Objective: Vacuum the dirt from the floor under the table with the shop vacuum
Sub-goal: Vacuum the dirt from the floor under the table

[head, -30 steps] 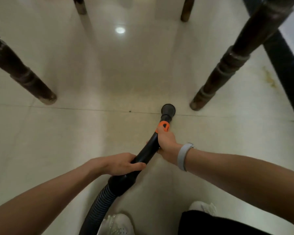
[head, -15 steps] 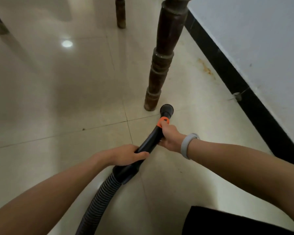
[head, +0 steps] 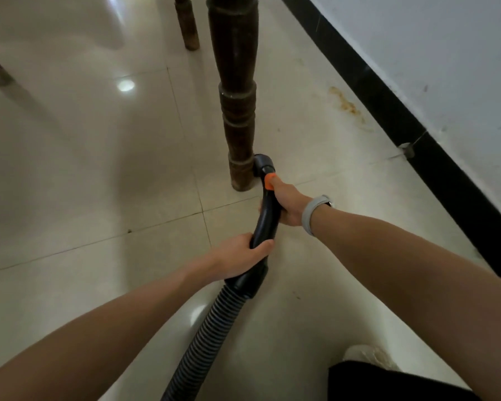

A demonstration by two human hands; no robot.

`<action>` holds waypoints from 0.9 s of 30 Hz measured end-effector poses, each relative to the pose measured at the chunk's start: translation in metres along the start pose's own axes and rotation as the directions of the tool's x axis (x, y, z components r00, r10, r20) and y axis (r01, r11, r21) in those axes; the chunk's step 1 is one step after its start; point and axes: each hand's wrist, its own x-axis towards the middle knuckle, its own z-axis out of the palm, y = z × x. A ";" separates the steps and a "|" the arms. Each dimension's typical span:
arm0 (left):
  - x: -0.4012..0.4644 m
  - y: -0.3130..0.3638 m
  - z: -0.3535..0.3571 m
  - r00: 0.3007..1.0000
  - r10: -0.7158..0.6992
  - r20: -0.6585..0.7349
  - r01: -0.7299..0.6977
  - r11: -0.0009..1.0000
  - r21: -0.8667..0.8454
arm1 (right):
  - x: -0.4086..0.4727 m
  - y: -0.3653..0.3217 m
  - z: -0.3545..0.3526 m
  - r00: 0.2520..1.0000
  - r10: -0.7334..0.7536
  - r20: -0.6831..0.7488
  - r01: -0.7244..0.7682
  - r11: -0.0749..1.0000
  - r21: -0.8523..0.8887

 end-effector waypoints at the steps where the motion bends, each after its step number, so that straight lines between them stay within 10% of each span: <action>1: 0.002 0.003 0.003 1.000 -0.005 -0.005 0.005 1.000 0.008 | 0.002 0.000 -0.006 1.000 0.007 0.016 -0.007 1.000 0.002; 11: 0.047 0.011 -0.021 0.948 -0.126 -0.292 0.046 0.963 -0.265 | 0.039 -0.059 0.007 0.995 -0.073 -0.060 0.069 0.995 -0.068; 17: 0.064 0.040 -0.014 0.931 -0.068 -0.359 0.013 0.988 -0.153 | 0.058 -0.063 -0.023 0.983 -0.093 -0.156 0.101 0.994 0.041; 27: 0.025 0.016 -0.071 0.951 -0.156 -0.266 0.179 0.982 0.065 | 0.034 -0.049 0.002 0.988 0.088 0.131 -0.125 0.941 0.315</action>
